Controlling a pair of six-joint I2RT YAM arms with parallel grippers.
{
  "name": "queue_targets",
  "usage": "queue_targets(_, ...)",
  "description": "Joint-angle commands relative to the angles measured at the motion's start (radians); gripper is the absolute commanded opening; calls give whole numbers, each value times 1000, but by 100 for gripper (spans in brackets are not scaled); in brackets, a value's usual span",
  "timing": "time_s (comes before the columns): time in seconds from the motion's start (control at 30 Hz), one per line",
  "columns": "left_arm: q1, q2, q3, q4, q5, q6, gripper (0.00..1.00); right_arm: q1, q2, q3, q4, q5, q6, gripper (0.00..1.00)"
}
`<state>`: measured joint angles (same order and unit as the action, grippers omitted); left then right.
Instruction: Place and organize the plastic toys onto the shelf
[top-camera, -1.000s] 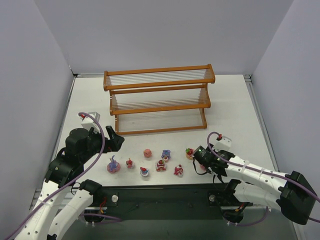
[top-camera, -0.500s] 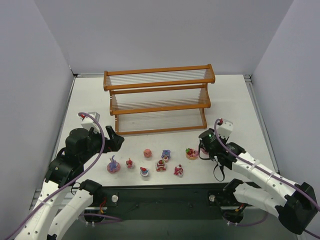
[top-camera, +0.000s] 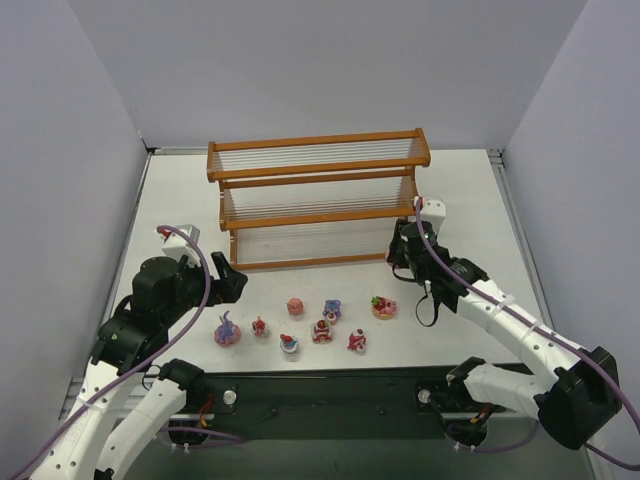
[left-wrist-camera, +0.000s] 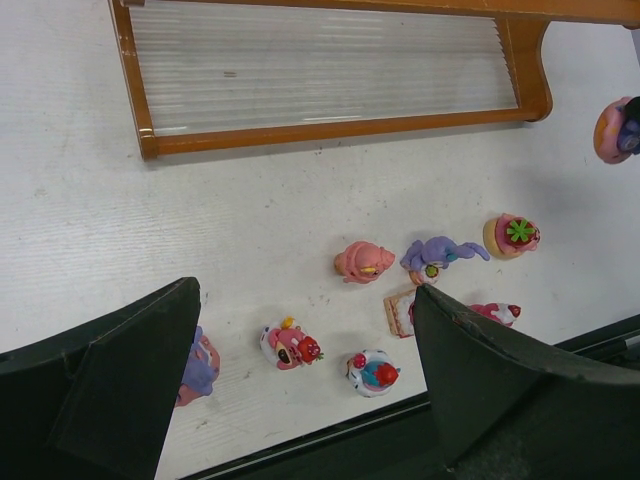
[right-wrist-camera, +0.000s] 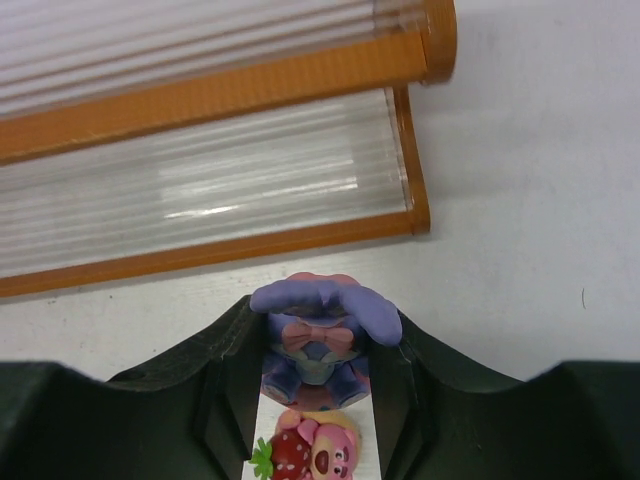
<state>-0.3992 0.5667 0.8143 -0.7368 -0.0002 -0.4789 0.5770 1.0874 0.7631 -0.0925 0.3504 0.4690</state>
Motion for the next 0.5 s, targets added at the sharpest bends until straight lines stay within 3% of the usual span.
queue_targets(0.0,0,2,5,42,-14,3,97,-3,26,100,138,9,-127,0)
queue_targets(0.47,-1,16,3,37,-23,5,97,-52,242,269,313,-50,-280,0)
